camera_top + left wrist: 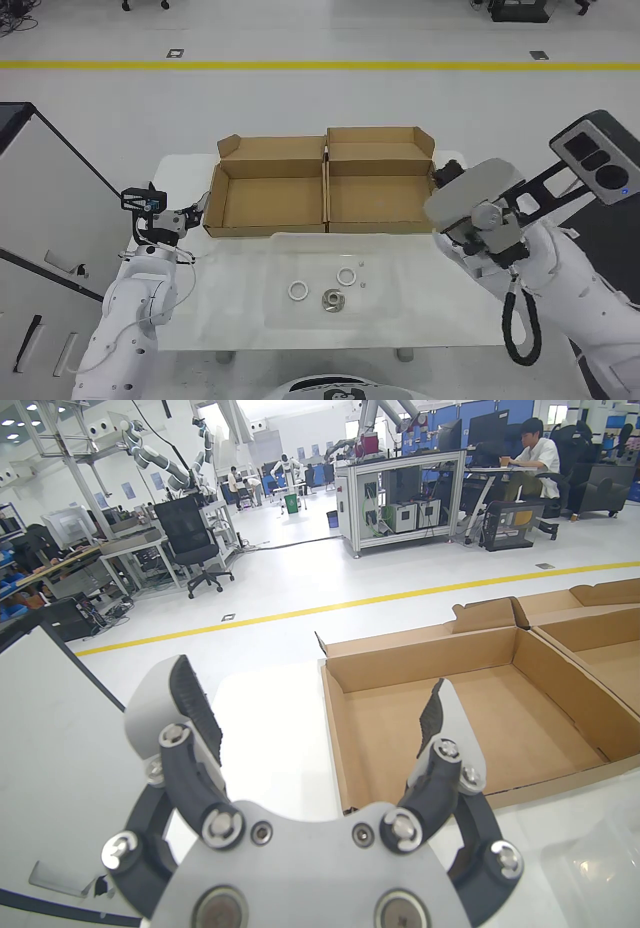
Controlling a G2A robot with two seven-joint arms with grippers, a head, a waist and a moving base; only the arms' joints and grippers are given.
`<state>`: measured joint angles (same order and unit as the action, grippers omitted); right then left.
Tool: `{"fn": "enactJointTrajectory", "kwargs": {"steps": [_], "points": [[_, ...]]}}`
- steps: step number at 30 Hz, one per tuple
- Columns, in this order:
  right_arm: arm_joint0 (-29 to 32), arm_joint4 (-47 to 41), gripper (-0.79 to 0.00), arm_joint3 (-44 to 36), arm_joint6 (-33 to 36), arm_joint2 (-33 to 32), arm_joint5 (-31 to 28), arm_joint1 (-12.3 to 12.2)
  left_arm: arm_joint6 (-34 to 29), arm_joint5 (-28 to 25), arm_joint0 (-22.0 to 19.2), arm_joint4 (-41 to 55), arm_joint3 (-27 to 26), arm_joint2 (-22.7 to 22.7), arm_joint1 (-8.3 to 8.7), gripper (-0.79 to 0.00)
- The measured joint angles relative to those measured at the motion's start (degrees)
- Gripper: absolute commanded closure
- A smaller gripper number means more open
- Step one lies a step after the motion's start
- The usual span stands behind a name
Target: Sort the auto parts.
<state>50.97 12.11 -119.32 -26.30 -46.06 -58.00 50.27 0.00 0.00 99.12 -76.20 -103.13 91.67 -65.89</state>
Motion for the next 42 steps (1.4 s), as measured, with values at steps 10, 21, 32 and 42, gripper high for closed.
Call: {"fn": "enactJointTrajectory", "kwargs": {"steps": [10, 21, 32, 42], "points": [[-0.9, 1.8, 0.000, 6.7, 15.0, -1.5, 0.5, 0.1, 0.0, 0.0, 0.0, 0.0, 0.0, 0.0, 0.00, -0.785], [1.5, -6.9, 0.000, 3.4, 12.2, -2.4, 0.0, 1.8, 0.0, 0.0, 0.0, 0.0, 0.0, 0.0, 0.00, -0.785], [3.7, -8.0, 0.000, -1.3, -0.1, -1.7, 0.0, 5.7, 0.0, 0.0, 0.0, 0.0, 0.0, 0.0, 0.00, -0.785], [2.9, -4.8, 0.000, 3.8, 6.3, -2.4, 0.0, 6.7, 0.0, 0.0, 0.0, 0.0, 0.0, 0.0, 0.00, -0.785]]}}
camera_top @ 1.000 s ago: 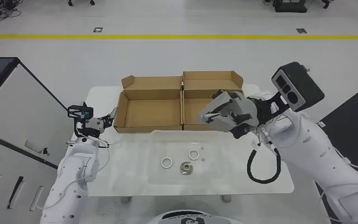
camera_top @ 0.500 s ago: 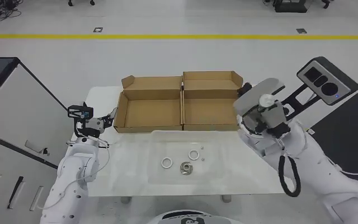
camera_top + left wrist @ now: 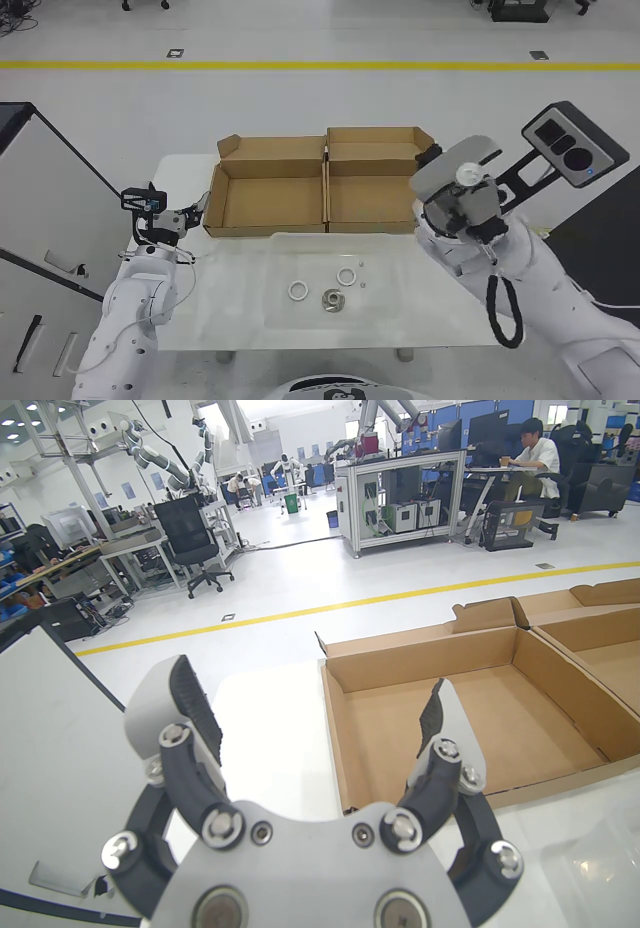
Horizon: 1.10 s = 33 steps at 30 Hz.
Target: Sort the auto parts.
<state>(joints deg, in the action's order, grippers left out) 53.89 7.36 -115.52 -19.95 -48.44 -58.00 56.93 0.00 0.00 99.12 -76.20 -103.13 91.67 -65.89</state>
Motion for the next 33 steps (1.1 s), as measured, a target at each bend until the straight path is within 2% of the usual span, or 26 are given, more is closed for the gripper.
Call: {"fn": "enactJointTrajectory", "kwargs": {"steps": [5, 10, 23, 33], "points": [[0.7, 0.0, 0.000, 2.6, 8.1, -1.9, 0.0, -0.8, 0.0, 0.0, 0.0, 0.0, 0.0, 0.0, 0.00, -0.785], [1.6, -3.1, 0.000, 2.1, 12.6, -3.5, 0.0, -1.1, 0.0, 0.0, 0.0, 0.0, 0.0, 0.0, 0.00, -0.785], [4.6, -11.9, 0.000, -2.2, 14.7, -6.7, 0.0, -0.2, 0.0, 0.0, 0.0, 0.0, 0.0, 0.0, 0.00, -0.785], [4.8, -12.4, 0.000, -2.2, 15.5, -6.9, 0.0, -0.2, 0.0, 0.0, 0.0, 0.0, 0.0, 0.0, 0.00, -0.785]]}}
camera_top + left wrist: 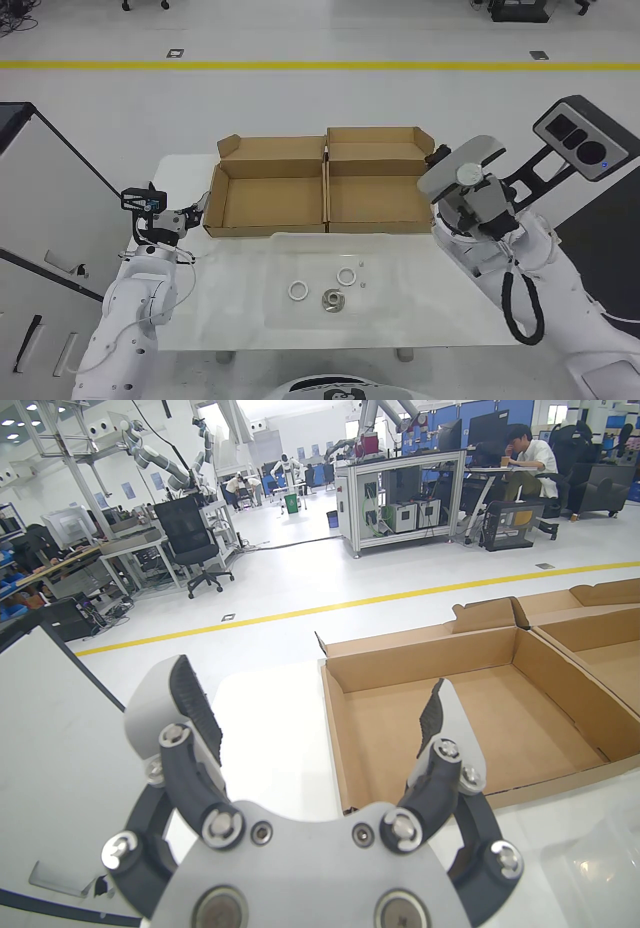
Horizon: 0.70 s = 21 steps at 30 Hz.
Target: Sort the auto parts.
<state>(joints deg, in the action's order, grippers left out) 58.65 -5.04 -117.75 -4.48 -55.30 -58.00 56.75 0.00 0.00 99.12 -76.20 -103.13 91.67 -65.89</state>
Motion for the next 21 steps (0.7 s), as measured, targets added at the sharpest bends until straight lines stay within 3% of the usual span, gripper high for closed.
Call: {"fn": "enactJointTrajectory", "kwargs": {"steps": [14, 18, 21], "points": [[0.3, 0.7, 0.000, -0.1, 1.1, -0.5, 0.9, 0.0, 0.0, 0.0, 0.0, 0.0, 0.0, 0.0, 0.00, -0.785], [1.4, 2.5, 0.000, 1.2, 7.9, -4.7, 3.9, -1.0, 0.0, 0.0, 0.0, 0.0, 0.0, 0.0, 0.00, -0.785], [3.0, 2.3, 0.000, 2.5, 16.7, -9.6, 6.5, -2.5, 0.0, 0.0, 0.0, 0.0, 0.0, 0.0, 0.00, -0.785]]}}
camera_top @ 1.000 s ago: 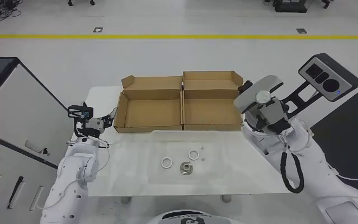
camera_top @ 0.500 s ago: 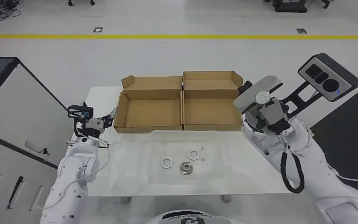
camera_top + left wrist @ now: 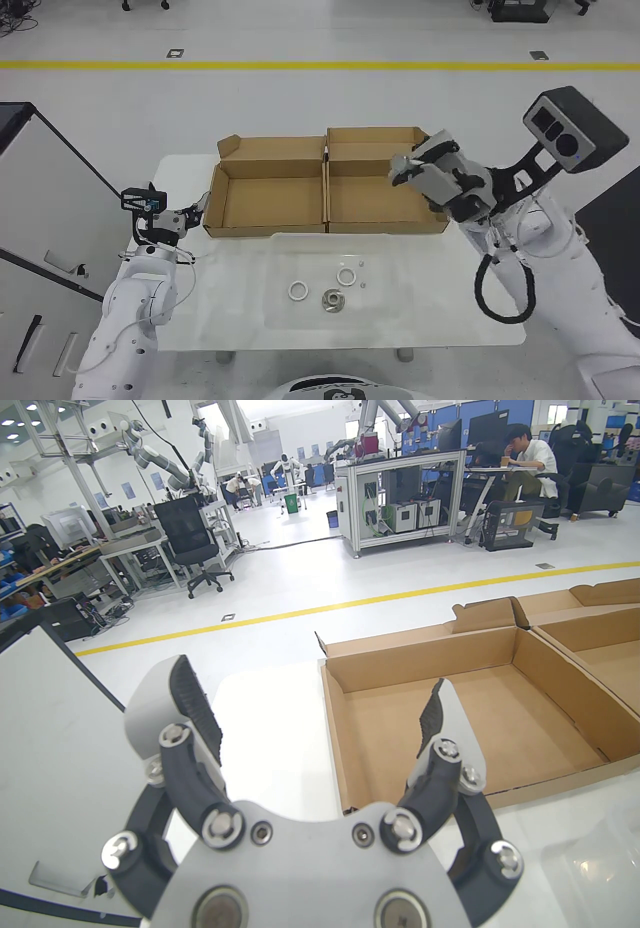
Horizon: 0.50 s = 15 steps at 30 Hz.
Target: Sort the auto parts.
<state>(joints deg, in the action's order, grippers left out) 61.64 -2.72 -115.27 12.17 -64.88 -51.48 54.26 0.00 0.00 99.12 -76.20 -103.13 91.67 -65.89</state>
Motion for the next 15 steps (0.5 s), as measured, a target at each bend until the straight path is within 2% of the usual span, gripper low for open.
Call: {"fn": "enactJointTrajectory", "kwargs": {"steps": [4, 7, 11, 15], "points": [[2.4, -2.7, 0.000, 1.3, 13.7, -8.2, 4.2, -2.3, 0.0, 0.0, 0.0, 0.0, 0.0, 0.0, 0.00, -0.785], [2.0, -3.1, 0.000, 2.3, 24.7, -13.8, 7.5, -3.8, 0.0, 0.0, 0.0, 0.0, 0.0, 0.0, 0.00, -0.785], [-2.8, -1.2, 0.000, 4.1, 40.9, -17.9, 11.3, -5.4, 0.0, 0.0, 0.0, 0.0, 0.0, 0.0, 0.00, -0.785], [-10.5, 2.6, 0.000, 7.4, 52.7, -15.3, 12.9, -5.9, 0.0, 0.0, 0.0, 0.0, 0.0, 0.0, 0.00, -0.785]]}}
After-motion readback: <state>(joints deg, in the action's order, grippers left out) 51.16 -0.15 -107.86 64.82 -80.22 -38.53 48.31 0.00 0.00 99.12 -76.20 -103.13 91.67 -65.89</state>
